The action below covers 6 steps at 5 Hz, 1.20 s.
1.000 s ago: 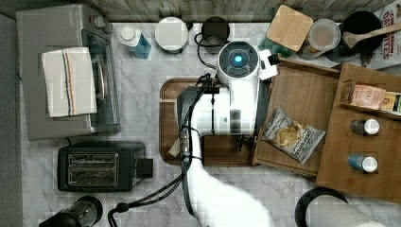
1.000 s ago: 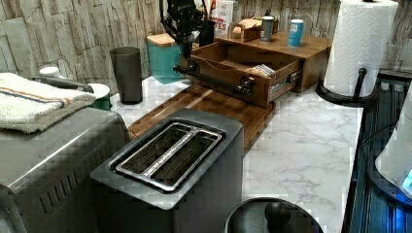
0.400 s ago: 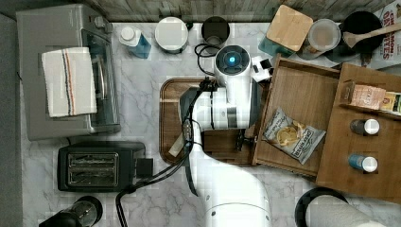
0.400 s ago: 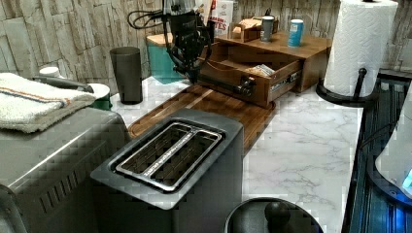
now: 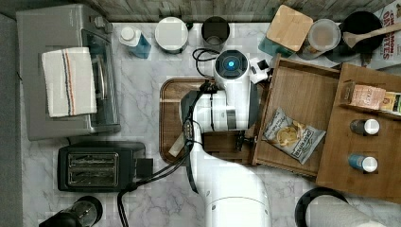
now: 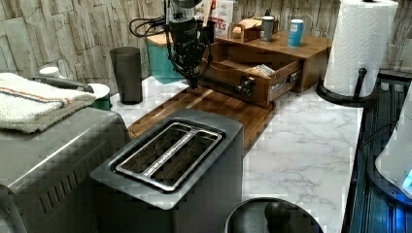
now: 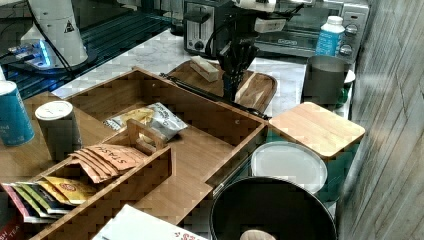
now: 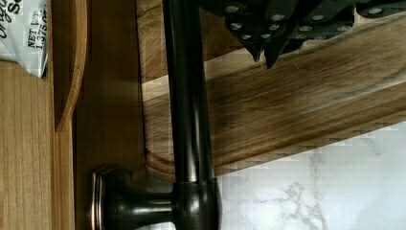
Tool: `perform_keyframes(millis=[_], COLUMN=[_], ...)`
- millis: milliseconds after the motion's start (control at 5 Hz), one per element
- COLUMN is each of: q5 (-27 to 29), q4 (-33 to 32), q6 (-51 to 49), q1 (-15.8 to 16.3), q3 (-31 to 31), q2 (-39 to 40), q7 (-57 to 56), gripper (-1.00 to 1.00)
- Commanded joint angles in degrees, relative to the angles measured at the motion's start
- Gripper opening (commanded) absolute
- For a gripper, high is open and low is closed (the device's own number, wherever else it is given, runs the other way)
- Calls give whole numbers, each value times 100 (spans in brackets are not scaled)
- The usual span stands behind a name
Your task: Close the drawer.
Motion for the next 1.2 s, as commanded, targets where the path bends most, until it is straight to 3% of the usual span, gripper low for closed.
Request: perform_keyframes(millis=[200, 400, 600, 1000, 1200], q5=[409, 684, 495, 1571, 1533], q4=[-174, -319, -712, 1435, 1444], q6=[-62, -80, 564, -1077, -881], q1=[-637, -881, -1000, -2251, -2450], q3=[75, -114, -359, -634, -960], q2=[-512, -626, -788, 425, 425], q7=[-1596, -2058, -2105, -2849, -2916], gripper=[-100, -100, -100, -100, -100])
